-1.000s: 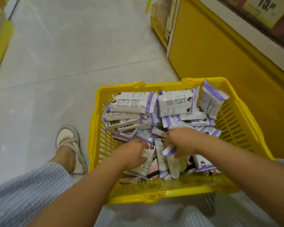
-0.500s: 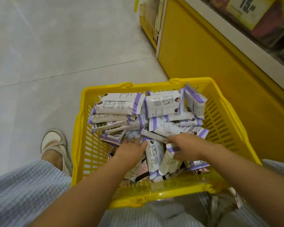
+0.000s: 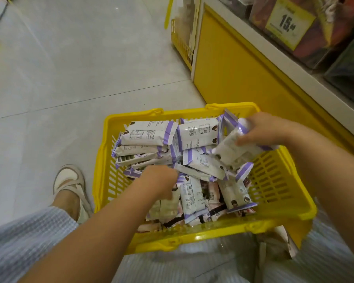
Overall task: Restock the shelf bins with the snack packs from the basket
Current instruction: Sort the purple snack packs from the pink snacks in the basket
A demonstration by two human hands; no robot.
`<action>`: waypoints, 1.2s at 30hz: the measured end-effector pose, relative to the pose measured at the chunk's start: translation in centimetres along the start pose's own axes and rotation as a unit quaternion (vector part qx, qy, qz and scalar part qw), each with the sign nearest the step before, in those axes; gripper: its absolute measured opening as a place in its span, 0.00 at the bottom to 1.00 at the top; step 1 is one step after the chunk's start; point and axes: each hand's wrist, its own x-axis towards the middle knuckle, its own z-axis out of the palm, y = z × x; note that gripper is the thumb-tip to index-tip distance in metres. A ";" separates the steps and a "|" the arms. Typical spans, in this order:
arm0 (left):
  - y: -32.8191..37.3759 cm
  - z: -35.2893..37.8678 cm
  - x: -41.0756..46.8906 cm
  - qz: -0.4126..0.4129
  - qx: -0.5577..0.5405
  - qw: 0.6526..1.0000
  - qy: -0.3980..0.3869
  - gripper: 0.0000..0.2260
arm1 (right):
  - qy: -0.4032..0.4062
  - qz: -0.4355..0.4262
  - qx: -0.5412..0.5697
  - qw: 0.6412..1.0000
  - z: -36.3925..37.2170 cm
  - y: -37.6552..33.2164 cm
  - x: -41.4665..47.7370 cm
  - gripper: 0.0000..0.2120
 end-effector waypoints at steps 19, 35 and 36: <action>2.4 -6.8 4.5 -0.025 -0.444 0.813 0.376 0.16 | 0.359 0.038 0.005 0.932 5.7 4.7 4.9 0.15; 4.4 -3.2 7.8 0.055 0.028 0.893 0.445 0.17 | 0.448 -0.083 0.120 0.882 8.5 5.8 1.3 0.06; 4.3 -3.1 7.4 0.079 0.024 0.893 0.443 0.16 | 0.434 -0.096 0.116 0.888 8.7 5.9 0.8 0.04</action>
